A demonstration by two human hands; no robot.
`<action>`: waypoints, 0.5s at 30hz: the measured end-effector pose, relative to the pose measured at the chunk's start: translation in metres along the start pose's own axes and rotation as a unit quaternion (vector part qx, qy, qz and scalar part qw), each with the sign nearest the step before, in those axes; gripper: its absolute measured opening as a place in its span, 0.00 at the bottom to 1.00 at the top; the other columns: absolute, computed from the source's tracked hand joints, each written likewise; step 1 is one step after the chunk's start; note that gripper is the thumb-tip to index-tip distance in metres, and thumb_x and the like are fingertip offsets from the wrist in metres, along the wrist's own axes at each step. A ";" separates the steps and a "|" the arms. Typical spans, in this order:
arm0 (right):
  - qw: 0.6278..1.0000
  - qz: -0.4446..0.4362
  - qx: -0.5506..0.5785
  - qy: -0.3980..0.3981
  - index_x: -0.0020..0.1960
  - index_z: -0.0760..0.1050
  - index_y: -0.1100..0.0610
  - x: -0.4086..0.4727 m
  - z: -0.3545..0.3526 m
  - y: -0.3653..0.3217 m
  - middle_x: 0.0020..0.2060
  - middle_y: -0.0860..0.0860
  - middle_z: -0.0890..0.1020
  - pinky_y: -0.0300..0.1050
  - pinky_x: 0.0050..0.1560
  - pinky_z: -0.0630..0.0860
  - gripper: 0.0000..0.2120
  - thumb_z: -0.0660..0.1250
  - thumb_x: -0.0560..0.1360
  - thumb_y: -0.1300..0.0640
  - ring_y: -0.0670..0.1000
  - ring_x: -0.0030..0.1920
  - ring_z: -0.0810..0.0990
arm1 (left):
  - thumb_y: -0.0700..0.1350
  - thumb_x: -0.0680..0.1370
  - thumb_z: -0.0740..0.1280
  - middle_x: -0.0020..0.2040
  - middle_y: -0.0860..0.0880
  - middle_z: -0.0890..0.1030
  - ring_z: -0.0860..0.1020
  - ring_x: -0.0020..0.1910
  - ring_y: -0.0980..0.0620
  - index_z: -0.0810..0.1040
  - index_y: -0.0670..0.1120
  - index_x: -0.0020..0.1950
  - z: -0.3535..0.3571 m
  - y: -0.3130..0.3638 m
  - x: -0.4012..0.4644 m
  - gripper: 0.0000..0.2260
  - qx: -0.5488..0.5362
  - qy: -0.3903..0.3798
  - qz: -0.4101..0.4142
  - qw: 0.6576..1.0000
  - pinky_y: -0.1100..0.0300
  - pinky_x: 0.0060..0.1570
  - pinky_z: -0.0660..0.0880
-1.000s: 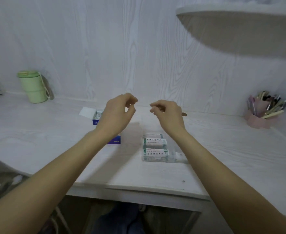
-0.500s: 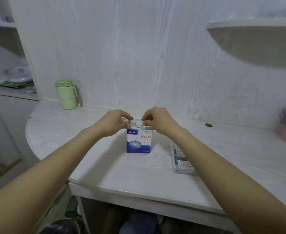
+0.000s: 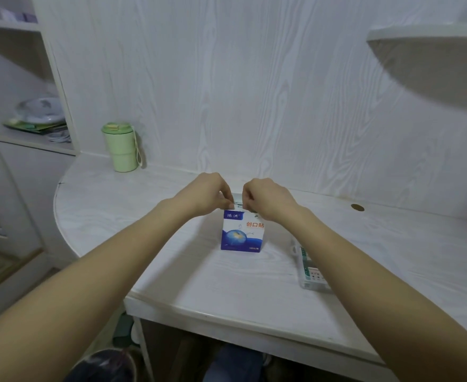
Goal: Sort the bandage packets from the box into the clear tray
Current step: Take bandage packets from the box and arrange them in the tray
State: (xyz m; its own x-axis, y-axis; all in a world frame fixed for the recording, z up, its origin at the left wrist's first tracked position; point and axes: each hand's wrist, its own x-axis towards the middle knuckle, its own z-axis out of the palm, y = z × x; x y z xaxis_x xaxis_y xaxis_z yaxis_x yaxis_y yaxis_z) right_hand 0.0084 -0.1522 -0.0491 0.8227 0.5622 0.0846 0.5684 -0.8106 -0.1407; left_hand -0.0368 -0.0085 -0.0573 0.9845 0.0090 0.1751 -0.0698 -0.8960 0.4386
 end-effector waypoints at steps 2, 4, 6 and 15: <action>1.000 0.000 0.013 0.005 0.50 0.74 0.59 -0.001 -0.001 0.000 0.48 0.56 0.82 0.48 0.42 0.75 0.05 0.61 0.77 0.61 0.56 0.47 0.80 | 0.44 0.74 0.71 0.49 0.47 0.82 0.75 0.47 0.53 0.84 0.45 0.50 0.000 -0.001 -0.001 0.07 -0.007 0.003 0.000 1.000 0.62 0.46 0.68; 0.997 -0.004 0.068 0.035 0.50 0.72 0.59 -0.001 -0.004 0.003 0.47 0.57 0.80 0.52 0.46 0.78 0.04 0.59 0.79 0.62 0.57 0.46 0.80 | 0.44 0.74 0.71 0.49 0.47 0.82 0.74 0.47 0.54 0.84 0.44 0.50 0.001 -0.001 -0.002 0.07 -0.019 0.008 0.000 1.000 0.62 0.46 0.67; 0.989 -0.001 0.134 0.066 0.48 0.71 0.58 -0.003 -0.007 0.006 0.46 0.55 0.80 0.55 0.47 0.79 0.03 0.59 0.79 0.62 0.57 0.46 0.81 | 0.44 0.74 0.71 0.50 0.47 0.81 0.74 0.48 0.54 0.84 0.44 0.51 0.001 -0.001 -0.003 0.07 -0.025 0.010 0.002 1.000 0.63 0.46 0.67; 0.972 -0.005 0.199 0.123 0.52 0.78 0.60 -0.007 -0.012 0.019 0.45 0.55 0.81 0.37 0.37 0.75 0.08 0.65 0.75 0.66 0.50 0.42 0.79 | 0.45 0.77 0.68 0.57 0.48 0.80 0.75 0.55 0.53 0.80 0.45 0.57 0.002 0.003 -0.002 0.11 -0.110 0.012 -0.013 0.994 0.63 0.48 0.70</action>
State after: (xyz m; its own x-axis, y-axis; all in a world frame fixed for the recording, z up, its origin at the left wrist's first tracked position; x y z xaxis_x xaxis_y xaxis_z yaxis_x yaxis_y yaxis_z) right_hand 0.0132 -0.1737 -0.0404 0.8225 0.4741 0.3141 0.5676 -0.6504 -0.5048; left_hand -0.0387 -0.0126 -0.0583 0.9826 0.0429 0.1809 -0.0811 -0.7769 0.6244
